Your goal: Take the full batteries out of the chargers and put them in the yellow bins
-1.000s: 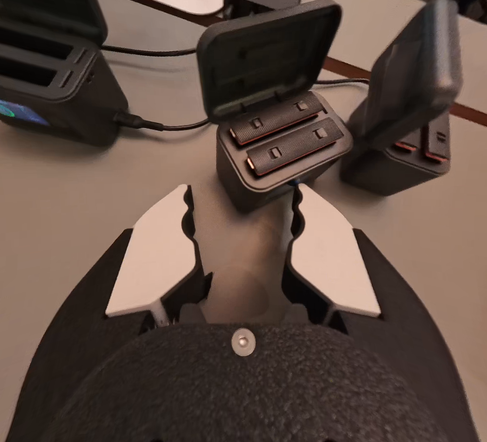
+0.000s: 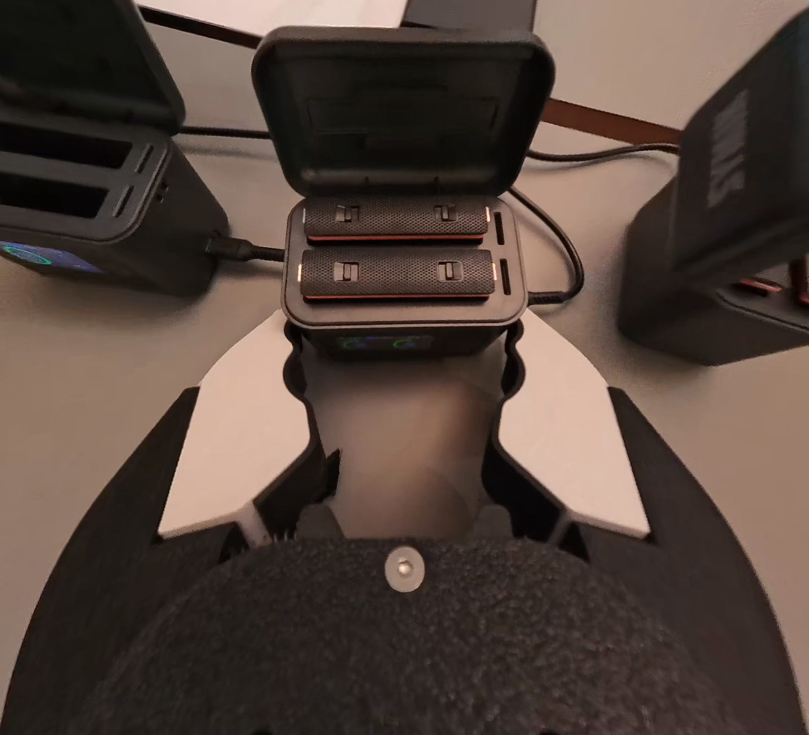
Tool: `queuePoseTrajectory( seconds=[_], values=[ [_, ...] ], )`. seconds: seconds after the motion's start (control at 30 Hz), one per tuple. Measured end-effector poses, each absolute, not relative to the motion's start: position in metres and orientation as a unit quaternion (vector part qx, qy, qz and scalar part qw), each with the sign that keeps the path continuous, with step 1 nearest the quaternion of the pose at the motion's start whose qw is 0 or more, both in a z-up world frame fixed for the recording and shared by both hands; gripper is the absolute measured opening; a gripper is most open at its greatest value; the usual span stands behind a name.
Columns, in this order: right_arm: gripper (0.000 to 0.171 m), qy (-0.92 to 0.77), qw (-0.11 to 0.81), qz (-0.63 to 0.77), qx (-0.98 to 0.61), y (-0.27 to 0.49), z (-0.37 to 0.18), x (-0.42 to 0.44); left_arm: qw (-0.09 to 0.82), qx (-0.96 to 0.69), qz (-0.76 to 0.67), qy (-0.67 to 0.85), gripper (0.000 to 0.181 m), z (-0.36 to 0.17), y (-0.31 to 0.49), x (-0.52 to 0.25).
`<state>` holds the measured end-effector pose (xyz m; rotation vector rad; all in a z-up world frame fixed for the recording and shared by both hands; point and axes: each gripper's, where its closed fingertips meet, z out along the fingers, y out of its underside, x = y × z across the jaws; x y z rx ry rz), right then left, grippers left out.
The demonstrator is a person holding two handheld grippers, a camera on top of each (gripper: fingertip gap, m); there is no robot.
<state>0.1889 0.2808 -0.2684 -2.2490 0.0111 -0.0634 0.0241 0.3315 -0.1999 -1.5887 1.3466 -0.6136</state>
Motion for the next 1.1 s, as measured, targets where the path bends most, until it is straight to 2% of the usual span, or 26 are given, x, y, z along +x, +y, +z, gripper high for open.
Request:
queuePoseTrajectory(
  seconds=[0.1, 0.3, 0.47, 0.63, 0.8, 1.1],
  values=[
    [0.09, 0.001, 0.431, -0.052, -0.901, 0.286, -0.269, 0.183, 0.465, -0.647, -0.25, 0.55, 0.041, -0.201, 0.33, 0.025],
    [0.093, 0.0, 0.44, -0.015, -0.898, 0.279, -0.263, 0.183, 0.466, -0.645, -0.25, 0.551, 0.041, -0.201, 0.329, 0.026],
    [0.092, -0.004, 0.514, 0.077, -0.854, 0.269, -0.202, 0.214, 0.476, -0.644, -0.254, 0.543, 0.04, -0.195, 0.332, 0.024],
    [0.091, 0.074, 0.592, 0.069, -0.8, 0.252, -0.163, 0.3, 0.489, -0.643, -0.262, 0.527, 0.038, -0.191, 0.335, 0.023],
    [0.087, 0.062, 0.579, 0.07, -0.81, 0.243, -0.179, 0.318, 0.494, -0.643, -0.263, 0.523, 0.037, -0.192, 0.335, 0.025],
    [0.109, -0.066, 0.473, 0.015, -0.878, 0.263, -0.251, 0.302, 0.488, -0.645, -0.259, 0.528, 0.037, -0.199, 0.334, 0.027]
  ],
)
